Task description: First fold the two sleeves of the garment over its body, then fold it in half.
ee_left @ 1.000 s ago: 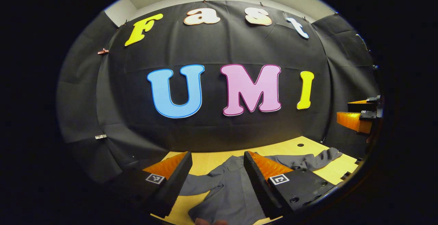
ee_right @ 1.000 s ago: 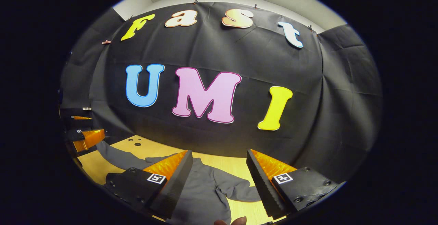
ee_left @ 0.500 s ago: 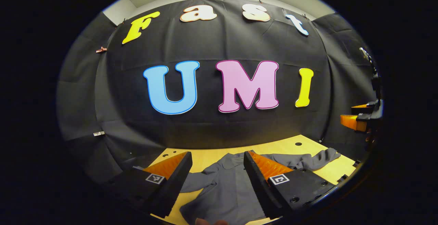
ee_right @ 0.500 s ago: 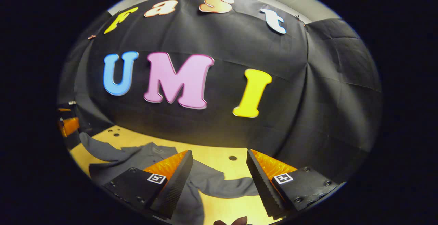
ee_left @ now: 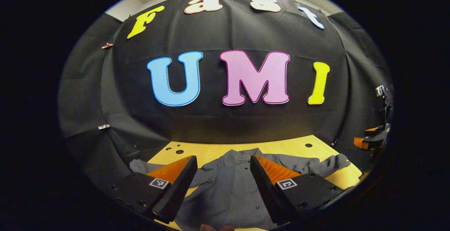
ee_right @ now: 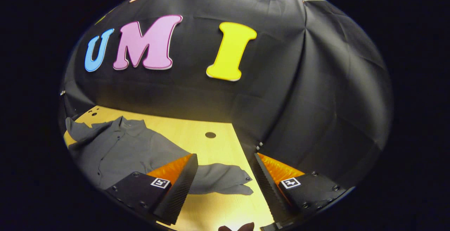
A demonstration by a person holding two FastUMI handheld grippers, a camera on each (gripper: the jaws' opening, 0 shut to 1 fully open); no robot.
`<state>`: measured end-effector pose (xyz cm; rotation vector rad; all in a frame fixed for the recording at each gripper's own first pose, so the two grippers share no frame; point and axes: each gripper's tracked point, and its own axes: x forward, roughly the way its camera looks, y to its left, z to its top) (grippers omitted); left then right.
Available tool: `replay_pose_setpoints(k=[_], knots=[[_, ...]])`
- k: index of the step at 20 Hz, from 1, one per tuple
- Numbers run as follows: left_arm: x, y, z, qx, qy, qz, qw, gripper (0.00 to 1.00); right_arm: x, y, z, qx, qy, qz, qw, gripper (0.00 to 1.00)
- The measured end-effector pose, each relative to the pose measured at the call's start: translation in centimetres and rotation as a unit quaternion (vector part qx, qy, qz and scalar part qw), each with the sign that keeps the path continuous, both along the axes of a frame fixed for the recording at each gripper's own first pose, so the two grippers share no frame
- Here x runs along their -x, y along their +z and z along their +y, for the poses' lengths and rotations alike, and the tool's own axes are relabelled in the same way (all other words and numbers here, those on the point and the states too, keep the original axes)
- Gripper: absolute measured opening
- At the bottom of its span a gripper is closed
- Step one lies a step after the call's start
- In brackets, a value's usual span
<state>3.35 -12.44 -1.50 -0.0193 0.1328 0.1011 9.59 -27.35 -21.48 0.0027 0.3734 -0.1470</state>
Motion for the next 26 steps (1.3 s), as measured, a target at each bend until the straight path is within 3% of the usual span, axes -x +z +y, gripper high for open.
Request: replay_pose_setpoints(k=[5, 10, 16, 20, 21, 24, 26], knots=[[0.8, 0.0, -1.5, -0.034, 0.027, 0.014, 0.999, 0.93, -2.9, -8.8, -2.3, -0.037, 0.016, 0.067, 0.997, 0.98], [1.6, 0.1, -1.7, -0.054, 0.055, 0.025, 0.997, 0.96, -4.8, -16.1, -4.3, -0.061, 0.003, 0.122, 0.991, 0.97], [2.2, -0.1, -1.0, -0.067, 0.082, 0.041, 0.994, 0.96, -5.9, -21.4, -5.0, -0.066, 0.005, 0.171, 0.983, 0.97], [1.7, 0.4, -1.3, -0.081, 0.075, 0.037, 0.993, 0.96, -5.8, -21.4, -4.8, -0.102, -0.004, 0.169, 0.98, 0.94], [1.5, 0.4, -1.4, -0.078, 0.072, 0.038, 0.994, 0.96, -5.9, -21.8, -4.8, -0.094, 0.002, 0.174, 0.98, 0.88], [1.2, 0.1, -1.3, -0.066, 0.065, 0.037, 0.995, 0.96, -5.7, -21.4, -4.1, -0.056, 0.014, 0.174, 0.983, 0.11], [1.1, -0.4, -0.8, -0.053, 0.062, 0.039, 0.996, 0.96, -5.6, -20.6, -3.5, -0.058, 0.019, 0.174, 0.983, 0.08]])
